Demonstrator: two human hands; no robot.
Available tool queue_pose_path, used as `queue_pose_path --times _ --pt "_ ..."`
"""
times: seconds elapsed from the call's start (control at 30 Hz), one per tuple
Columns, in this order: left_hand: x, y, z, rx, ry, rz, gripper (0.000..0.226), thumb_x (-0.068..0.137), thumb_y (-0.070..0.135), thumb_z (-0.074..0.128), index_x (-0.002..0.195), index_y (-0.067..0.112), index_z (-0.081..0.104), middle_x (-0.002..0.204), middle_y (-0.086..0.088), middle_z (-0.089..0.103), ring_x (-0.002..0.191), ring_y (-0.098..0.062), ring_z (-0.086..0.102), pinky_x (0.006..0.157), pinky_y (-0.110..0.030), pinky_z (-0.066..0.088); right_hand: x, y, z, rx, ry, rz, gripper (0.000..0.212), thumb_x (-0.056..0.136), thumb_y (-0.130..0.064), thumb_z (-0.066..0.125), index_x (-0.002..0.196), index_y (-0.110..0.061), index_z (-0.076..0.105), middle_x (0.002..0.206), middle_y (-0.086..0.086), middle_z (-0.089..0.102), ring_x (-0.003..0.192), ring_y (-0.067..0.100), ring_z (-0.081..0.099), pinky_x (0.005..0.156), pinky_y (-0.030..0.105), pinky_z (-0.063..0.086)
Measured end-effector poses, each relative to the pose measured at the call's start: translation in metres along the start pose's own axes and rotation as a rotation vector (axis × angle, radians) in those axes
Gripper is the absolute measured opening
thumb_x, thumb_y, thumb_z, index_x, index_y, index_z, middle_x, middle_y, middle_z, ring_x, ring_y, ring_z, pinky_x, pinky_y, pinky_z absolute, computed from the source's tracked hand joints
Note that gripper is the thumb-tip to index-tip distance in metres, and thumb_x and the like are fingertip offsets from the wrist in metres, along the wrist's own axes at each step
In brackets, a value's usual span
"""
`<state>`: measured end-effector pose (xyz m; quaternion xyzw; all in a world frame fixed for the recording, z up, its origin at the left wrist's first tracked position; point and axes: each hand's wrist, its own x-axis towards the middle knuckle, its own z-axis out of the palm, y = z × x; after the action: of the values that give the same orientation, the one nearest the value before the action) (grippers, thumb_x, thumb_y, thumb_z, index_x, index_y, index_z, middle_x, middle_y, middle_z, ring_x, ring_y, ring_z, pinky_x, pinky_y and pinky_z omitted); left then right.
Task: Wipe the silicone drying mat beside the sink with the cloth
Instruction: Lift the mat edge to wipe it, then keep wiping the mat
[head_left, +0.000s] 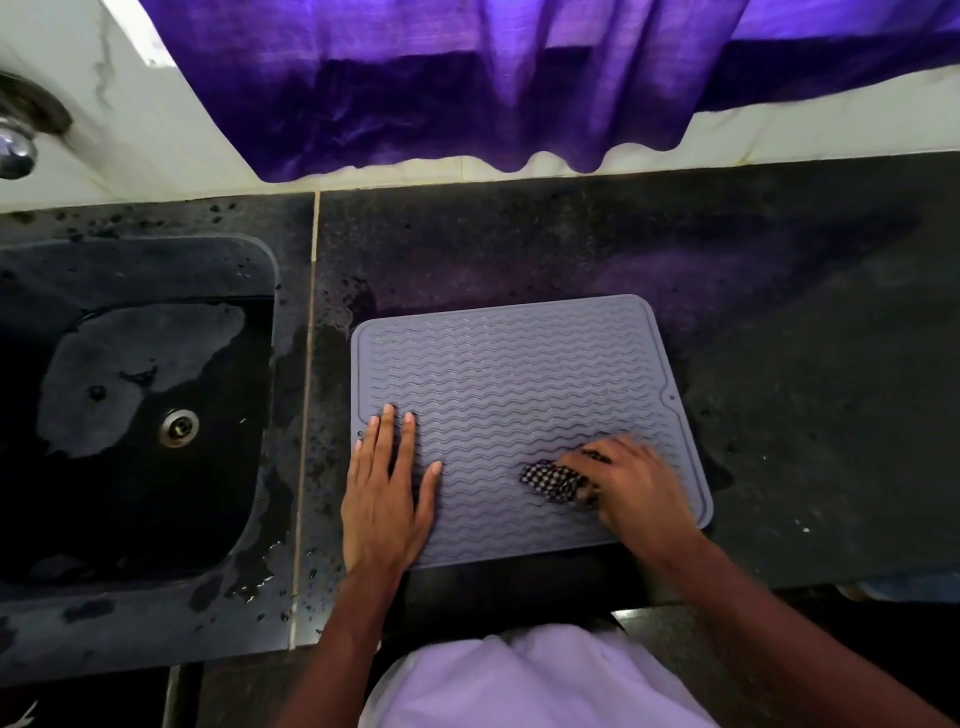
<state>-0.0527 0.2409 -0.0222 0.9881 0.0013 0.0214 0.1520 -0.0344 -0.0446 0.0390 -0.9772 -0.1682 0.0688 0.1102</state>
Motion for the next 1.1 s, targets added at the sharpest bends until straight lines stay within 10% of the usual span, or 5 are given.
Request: queue_pose_path --times 0.9,1.1 --pt "0.000 0.000 0.002 0.022 0.018 -0.015 0.068 0.102 0.053 0.032 0.158 0.014 0.030 0.167 -0.006 0.021 0.155 -0.021 0.017 0.124 -0.043 0.021 0.029 0.054 -0.020 0.108 0.062 0.185 0.061 0.063 -0.008 0.082 0.117 -0.032 0.067 0.106 -0.003 0.070 0.096 0.024 0.063 0.078 0.036 0.055" --pt "0.000 0.002 0.002 0.003 0.045 -0.012 0.067 0.101 0.051 0.037 0.157 0.014 0.032 0.166 -0.007 0.024 0.154 -0.023 0.021 0.123 -0.045 0.024 0.039 0.069 -0.031 0.212 0.300 0.293 0.060 0.078 -0.002 0.071 0.131 -0.027 0.057 0.112 0.004 0.063 0.098 0.026 0.057 0.076 0.038 0.054"
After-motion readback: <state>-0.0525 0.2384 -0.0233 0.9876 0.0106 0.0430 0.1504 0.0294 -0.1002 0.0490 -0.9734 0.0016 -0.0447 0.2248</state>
